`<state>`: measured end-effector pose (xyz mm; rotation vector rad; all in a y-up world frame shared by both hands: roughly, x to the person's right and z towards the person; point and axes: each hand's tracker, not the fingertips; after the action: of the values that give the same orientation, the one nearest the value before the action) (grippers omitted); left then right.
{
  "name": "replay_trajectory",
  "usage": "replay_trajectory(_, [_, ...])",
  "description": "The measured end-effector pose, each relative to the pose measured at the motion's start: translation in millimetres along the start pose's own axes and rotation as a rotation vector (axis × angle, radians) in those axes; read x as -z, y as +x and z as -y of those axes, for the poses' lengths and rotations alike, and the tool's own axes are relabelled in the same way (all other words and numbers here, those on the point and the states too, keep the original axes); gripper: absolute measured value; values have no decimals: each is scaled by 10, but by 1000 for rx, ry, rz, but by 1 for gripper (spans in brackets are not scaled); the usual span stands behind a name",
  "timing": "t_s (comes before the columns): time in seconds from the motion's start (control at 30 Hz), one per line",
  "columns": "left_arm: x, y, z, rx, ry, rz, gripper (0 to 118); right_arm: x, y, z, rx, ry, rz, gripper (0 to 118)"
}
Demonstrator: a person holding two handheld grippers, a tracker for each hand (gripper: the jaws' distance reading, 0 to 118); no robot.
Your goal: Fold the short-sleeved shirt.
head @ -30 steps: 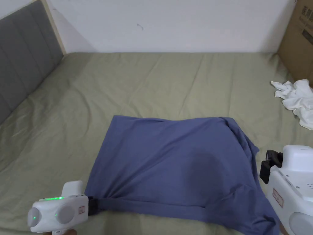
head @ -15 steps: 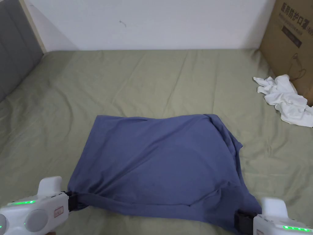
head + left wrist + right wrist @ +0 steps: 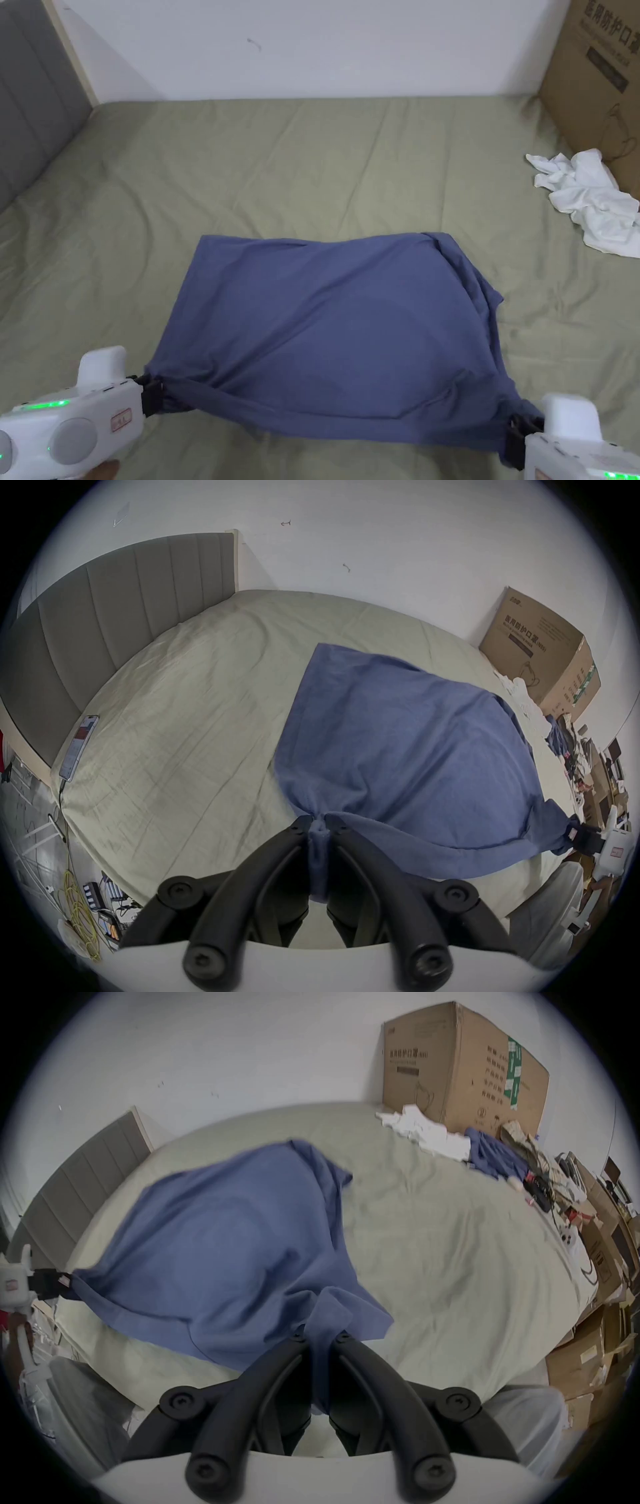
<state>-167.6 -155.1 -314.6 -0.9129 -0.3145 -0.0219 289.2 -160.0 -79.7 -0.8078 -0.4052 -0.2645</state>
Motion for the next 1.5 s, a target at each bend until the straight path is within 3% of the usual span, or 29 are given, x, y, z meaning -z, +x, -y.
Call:
replay_trajectory(0.17, [65,-4,-305,-20,44,9,10,-46,-78,-492,-33,98,-9,9])
replay_trajectory(0.33, [301,-2,-657,-31,70,5,10,304,-137,-931,-49,115,4,9])
replay_trajectory(0.73, [1435,69,-943,-29,-75,-70,10,1657,-146,-1170,-61,-96,69,9])
replay_trajectory(1.0, [1529,91,-911,-25,-115,-80,14,1778,-129,-1113,-69,-136,79,13])
replay_trajectory(1.03, [1503,99,-934,-17,-118,-80,21,1731,-123,-1135,-62,-132,74,16])
replay_trajectory(1.1, [1425,126,-991,-6,-126,-88,65,1606,-112,-1193,-41,-110,49,30])
replay_trajectory(1.13, [1349,136,-1020,-18,-117,-86,83,1491,-121,-1229,-33,-81,34,44])
replay_trajectory(1.17, [1277,145,-1050,-34,-103,-72,86,1393,-128,-1269,-32,-50,19,73])
replay_trajectory(1.2, [1164,163,-1076,-54,-57,-48,87,1279,-139,-1316,-28,-22,4,90])
replay_trajectory(1.23, [1034,189,-1111,-59,-18,-24,89,1147,-156,-1367,-25,11,-3,97])
replay_trajectory(1.3, [805,254,-1181,-48,29,6,99,855,-188,-1453,-20,91,-39,99])
replay_trajectory(1.4, [404,398,-1250,3,124,13,99,391,-258,-1567,-25,196,-71,99])
replay_trajectory(1.5, [27,534,-1256,39,217,29,102,-38,-323,-1604,-41,300,-100,111])
